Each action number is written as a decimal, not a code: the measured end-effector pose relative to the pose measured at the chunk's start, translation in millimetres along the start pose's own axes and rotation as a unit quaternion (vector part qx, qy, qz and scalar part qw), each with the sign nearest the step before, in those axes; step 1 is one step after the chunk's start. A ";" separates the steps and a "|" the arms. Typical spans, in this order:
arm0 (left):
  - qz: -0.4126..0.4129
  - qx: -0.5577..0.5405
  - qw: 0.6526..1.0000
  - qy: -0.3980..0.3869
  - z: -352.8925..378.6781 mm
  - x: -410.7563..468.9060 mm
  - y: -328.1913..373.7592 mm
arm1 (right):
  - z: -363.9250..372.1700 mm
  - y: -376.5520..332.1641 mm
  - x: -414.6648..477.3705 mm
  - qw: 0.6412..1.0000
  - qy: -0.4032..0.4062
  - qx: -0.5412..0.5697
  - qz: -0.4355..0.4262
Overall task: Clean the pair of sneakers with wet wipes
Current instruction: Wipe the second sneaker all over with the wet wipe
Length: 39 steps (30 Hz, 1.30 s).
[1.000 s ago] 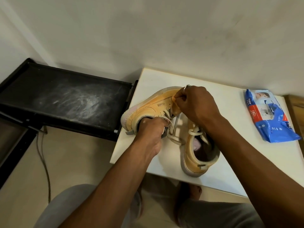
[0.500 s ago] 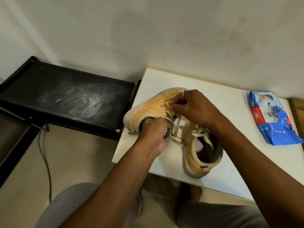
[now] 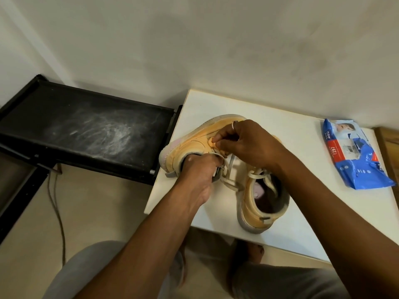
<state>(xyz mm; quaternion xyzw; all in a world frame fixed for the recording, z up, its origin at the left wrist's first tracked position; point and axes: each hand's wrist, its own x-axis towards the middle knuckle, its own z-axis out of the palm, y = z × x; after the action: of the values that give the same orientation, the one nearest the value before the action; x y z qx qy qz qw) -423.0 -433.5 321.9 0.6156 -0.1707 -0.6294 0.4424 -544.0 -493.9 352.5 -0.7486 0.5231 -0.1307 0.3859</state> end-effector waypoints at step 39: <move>-0.020 0.096 0.995 -0.018 2.9 -1.1 -7.1 | 8.0 -9.2 5.1 0.988 0.050 -0.145 -0.032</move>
<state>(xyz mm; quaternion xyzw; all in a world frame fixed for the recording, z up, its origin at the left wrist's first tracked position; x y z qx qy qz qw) -428.3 -429.7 317.8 0.6474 -0.2259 -0.6297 0.3651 -530.7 -493.5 352.6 -0.8054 0.5309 -0.1029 0.2426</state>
